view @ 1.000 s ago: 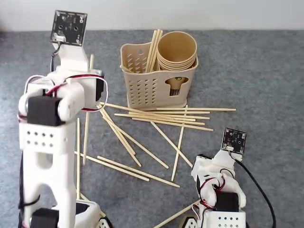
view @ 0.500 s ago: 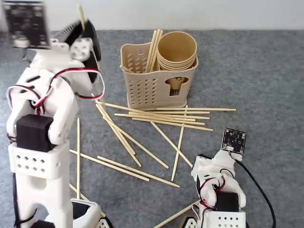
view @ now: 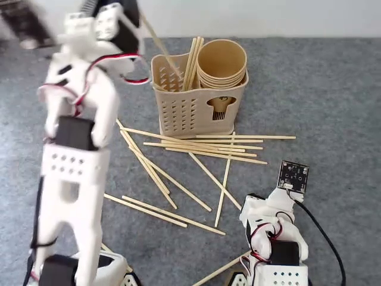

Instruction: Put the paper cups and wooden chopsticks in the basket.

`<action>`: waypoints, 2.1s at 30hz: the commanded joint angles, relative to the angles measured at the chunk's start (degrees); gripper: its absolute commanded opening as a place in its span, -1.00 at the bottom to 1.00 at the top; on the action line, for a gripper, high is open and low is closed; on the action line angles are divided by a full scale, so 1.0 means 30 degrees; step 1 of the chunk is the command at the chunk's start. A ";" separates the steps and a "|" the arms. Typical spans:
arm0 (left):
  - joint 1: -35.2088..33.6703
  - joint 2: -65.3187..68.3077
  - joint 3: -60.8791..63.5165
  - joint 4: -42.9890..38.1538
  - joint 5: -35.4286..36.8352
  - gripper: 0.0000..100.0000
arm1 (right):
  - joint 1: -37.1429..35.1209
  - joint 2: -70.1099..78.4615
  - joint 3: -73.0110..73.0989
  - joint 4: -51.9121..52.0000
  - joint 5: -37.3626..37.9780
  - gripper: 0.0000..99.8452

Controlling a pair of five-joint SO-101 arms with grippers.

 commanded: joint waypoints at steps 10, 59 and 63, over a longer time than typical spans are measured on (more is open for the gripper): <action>0.0381 0.1465 -0.0103 0.1641 -0.2344 -0.97 | 0.0249 -0.0044 0.0264 0.0073 -0.0205 -0.98; 0.0029 -0.3604 0.1070 1.7612 -0.6447 -0.54 | 0.0249 -0.0044 0.0264 0.0073 -0.0205 -0.98; 0.0029 -0.3604 0.1070 2.0659 -0.9612 -0.54 | 0.0806 -0.0044 0.0264 0.0015 -0.0205 -0.98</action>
